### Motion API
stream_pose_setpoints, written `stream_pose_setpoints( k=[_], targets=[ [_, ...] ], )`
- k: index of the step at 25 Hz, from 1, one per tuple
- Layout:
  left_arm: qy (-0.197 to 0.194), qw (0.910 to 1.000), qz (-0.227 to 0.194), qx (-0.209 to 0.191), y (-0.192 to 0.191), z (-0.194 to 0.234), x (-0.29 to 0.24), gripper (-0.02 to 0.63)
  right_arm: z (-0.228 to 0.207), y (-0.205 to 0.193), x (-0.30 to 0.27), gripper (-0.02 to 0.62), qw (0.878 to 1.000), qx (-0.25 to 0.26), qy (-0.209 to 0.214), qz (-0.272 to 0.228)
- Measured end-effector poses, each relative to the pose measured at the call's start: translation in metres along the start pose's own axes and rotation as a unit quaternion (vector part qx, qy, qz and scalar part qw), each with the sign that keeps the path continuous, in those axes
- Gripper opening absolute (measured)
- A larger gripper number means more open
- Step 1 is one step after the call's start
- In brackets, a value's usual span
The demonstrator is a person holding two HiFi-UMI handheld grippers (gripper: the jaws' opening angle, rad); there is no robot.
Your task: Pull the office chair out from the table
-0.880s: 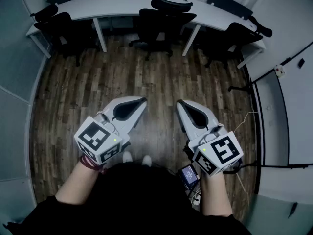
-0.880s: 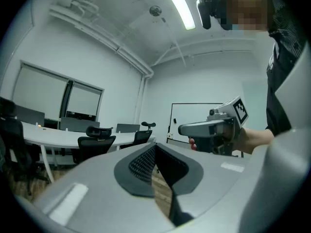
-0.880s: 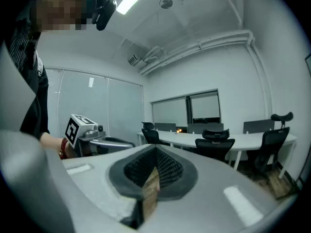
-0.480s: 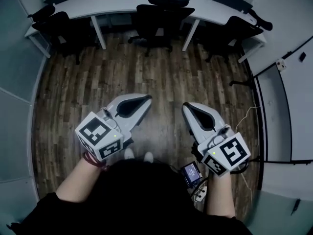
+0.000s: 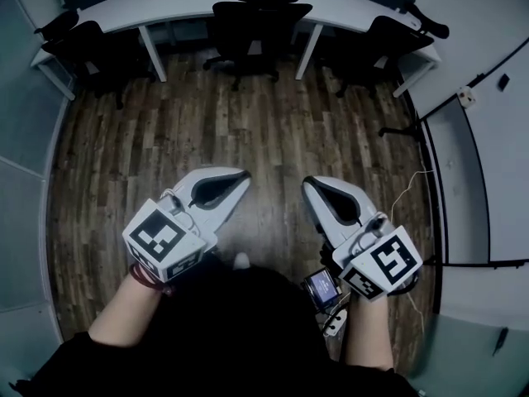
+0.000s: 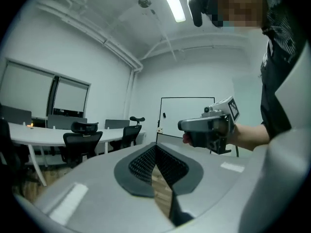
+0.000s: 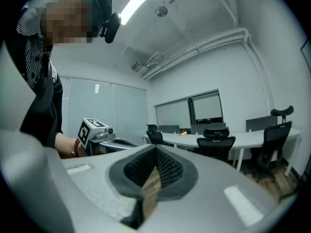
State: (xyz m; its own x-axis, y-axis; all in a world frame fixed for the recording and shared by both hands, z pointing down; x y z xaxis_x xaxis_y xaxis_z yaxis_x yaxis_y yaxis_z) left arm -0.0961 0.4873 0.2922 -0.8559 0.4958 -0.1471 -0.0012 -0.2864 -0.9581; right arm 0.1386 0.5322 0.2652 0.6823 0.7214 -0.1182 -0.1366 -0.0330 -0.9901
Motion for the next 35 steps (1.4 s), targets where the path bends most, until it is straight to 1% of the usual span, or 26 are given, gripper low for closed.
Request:
stream_pose_setpoints(
  k=[2, 6, 9, 12, 15, 17, 21, 22, 24, 26, 29, 33, 35],
  targets=[
    [0.001, 0.9998, -0.014, 0.016, 0.0, -0.004, 0.0, 0.0, -0.003, -0.004, 0.01, 0.0, 1.0, -0.01, -0.002, -0.003],
    [0.008, 0.9996, -0.023, 0.017, 0.003, -0.008, 0.0, 0.002, -0.01, -0.009, 0.022, 0.0, 1.0, -0.026, -0.007, -0.011],
    [0.016, 0.9988, -0.035, 0.031, 0.009, 0.0, 0.0, 0.002, -0.013, -0.011, 0.016, 0.0, 0.999, -0.038, -0.002, -0.018],
    [0.02, 0.998, -0.043, 0.042, 0.016, 0.008, 0.0, 0.002, -0.017, -0.009, 0.007, 0.0, 0.997, -0.064, 0.001, -0.044],
    [0.017, 0.9982, -0.044, 0.036, 0.022, 0.016, -0.004, 0.002, -0.022, -0.006, 0.001, 0.0, 0.998, -0.048, -0.008, -0.039],
    [0.017, 0.9985, -0.044, 0.028, 0.028, 0.025, -0.011, 0.0, -0.029, -0.004, -0.005, 0.0, 0.998, -0.047, -0.01, -0.039],
    [0.016, 0.9993, -0.031, -0.016, 0.036, 0.053, -0.022, 0.002, -0.044, 0.001, -0.02, 0.0, 0.998, -0.042, -0.005, -0.041],
    [0.017, 0.9993, -0.029, -0.014, 0.037, 0.062, -0.023, 0.002, -0.048, 0.002, -0.025, 0.0, 0.998, -0.041, -0.004, -0.04],
    [0.02, 0.9992, -0.034, 0.007, 0.04, 0.084, -0.027, 0.002, -0.057, 0.004, -0.037, 0.0, 0.998, -0.042, -0.003, -0.039],
    [0.026, 0.9988, -0.038, 0.017, 0.045, 0.104, -0.032, 0.002, -0.067, 0.004, -0.052, 0.0, 0.998, -0.044, -0.006, -0.036],
    [0.024, 0.9988, -0.04, 0.014, 0.053, 0.129, -0.039, 0.002, -0.08, 0.006, -0.08, 0.0, 0.998, -0.05, -0.009, -0.037],
    [0.015, 0.9989, -0.041, 0.017, 0.069, 0.17, -0.044, 0.002, -0.092, 0.015, -0.126, 0.0, 0.999, -0.043, -0.008, -0.03],
    [0.018, 0.9993, -0.033, 0.004, 0.075, 0.193, -0.047, 0.002, -0.099, 0.019, -0.149, 0.0, 0.999, -0.041, -0.006, -0.027]
  ],
)
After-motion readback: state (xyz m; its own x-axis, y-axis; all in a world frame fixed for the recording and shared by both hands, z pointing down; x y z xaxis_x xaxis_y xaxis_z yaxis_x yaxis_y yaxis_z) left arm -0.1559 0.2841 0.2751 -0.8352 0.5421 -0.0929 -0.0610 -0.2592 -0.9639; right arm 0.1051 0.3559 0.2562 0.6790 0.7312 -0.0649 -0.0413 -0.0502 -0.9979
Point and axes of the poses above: the fingertips, and each gripper's own axes: x backward along the fingers, z to its left, y out of its top, the point moved 10 cm from there along x, backward along the fingers, and after that the axes turned 10 degrees about x, right-handed, at the moved point
